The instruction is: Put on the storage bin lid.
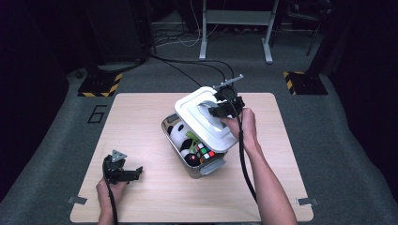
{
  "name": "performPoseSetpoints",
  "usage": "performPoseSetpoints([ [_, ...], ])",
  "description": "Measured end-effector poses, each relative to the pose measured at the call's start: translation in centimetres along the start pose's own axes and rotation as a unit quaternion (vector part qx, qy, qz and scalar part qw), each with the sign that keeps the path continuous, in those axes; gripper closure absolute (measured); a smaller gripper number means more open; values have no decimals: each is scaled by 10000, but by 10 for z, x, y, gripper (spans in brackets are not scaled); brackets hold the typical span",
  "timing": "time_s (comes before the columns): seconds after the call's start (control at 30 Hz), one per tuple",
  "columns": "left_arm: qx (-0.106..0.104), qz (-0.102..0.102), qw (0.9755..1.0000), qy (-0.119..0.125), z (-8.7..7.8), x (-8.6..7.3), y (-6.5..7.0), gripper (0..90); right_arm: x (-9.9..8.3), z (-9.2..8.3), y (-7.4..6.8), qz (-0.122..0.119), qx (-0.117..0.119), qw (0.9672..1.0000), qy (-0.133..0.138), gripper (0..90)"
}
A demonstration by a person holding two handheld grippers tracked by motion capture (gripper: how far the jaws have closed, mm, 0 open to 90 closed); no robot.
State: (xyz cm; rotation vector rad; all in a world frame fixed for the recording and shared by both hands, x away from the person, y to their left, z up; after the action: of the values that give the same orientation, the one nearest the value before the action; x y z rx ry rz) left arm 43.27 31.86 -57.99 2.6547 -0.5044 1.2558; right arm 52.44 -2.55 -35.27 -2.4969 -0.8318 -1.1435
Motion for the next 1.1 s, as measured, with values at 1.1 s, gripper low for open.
performPoseSetpoints([
  [1.1, -11, -22, 10000, -10, 0, 0, 0, 4, -5, 39, -57, -45, 2, 9983, -575, 668],
])
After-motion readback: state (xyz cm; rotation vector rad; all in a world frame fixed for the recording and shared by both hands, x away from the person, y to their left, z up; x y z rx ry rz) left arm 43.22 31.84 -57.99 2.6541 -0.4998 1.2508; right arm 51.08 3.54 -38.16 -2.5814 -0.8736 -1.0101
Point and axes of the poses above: each handheld gripper's, and its own axes: z roughly forward along the jaws, x roughly out of its top, y roughly to its right, the point moved 7 cm from there along z, roughly forward along the jaws, and after that the axes turned 5 degrees about y, right-handed, at the moved point
